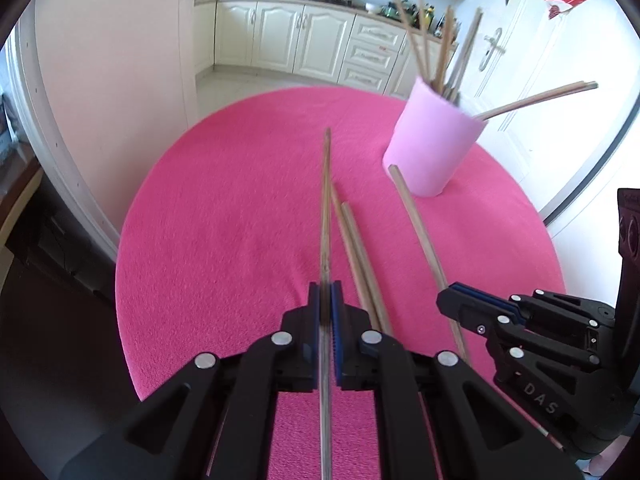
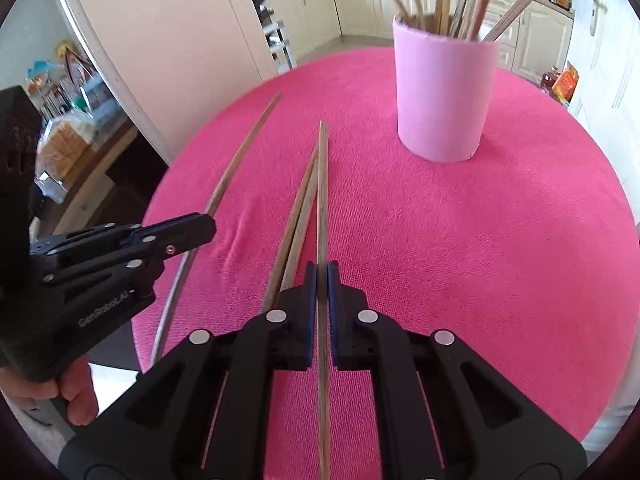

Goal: Organize utensils
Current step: 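Lift both held chopsticks and lower them into the pink cup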

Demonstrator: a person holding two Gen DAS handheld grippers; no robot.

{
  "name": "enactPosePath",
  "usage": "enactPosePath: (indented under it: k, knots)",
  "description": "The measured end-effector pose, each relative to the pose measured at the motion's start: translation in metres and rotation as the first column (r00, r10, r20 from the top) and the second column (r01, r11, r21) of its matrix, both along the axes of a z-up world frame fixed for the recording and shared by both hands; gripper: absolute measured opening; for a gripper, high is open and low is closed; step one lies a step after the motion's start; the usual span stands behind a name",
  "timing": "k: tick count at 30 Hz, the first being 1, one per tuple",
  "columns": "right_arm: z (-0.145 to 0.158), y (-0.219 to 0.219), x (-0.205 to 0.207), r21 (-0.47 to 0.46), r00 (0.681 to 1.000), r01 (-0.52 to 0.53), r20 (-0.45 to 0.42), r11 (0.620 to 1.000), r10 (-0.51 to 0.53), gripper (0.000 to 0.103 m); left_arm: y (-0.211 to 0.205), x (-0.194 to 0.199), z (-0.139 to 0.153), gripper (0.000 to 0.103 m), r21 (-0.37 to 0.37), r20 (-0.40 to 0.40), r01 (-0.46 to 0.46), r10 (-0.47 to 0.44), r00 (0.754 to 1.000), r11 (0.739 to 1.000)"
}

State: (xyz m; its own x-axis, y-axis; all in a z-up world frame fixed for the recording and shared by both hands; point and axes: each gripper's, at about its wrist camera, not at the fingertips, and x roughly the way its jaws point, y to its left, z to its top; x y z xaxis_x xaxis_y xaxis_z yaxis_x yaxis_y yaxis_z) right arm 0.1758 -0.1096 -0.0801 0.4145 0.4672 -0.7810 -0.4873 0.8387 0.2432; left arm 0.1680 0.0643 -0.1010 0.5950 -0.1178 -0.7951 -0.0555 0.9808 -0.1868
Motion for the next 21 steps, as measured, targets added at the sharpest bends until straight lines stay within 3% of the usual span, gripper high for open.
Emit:
enactPosePath:
  k: [4,8,15,21]
  knots:
    - [0.02,-0.023,-0.009,0.113,0.998,0.014,0.062,0.994,-0.021,0.006,-0.016,-0.007,0.019,0.006,0.019,0.11,0.024,-0.026,0.994,1.0]
    - [0.036,-0.045,-0.02,0.219,0.989,0.017,0.14,0.976,-0.049,0.006,-0.032,-0.015,0.038,0.006,0.04,0.236,0.047,-0.055,0.97,0.998]
    - [0.069,-0.093,-0.027,0.373,0.958,0.037,0.251,0.927,-0.139,0.006,-0.048,-0.025,0.066,0.006,-0.006,0.447,0.071,-0.06,0.893,0.997]
    - [0.089,-0.118,-0.021,0.443,0.906,0.066,0.349,0.894,-0.24,0.006,-0.055,-0.016,0.083,0.006,-0.06,0.584,0.073,-0.024,0.812,0.996]
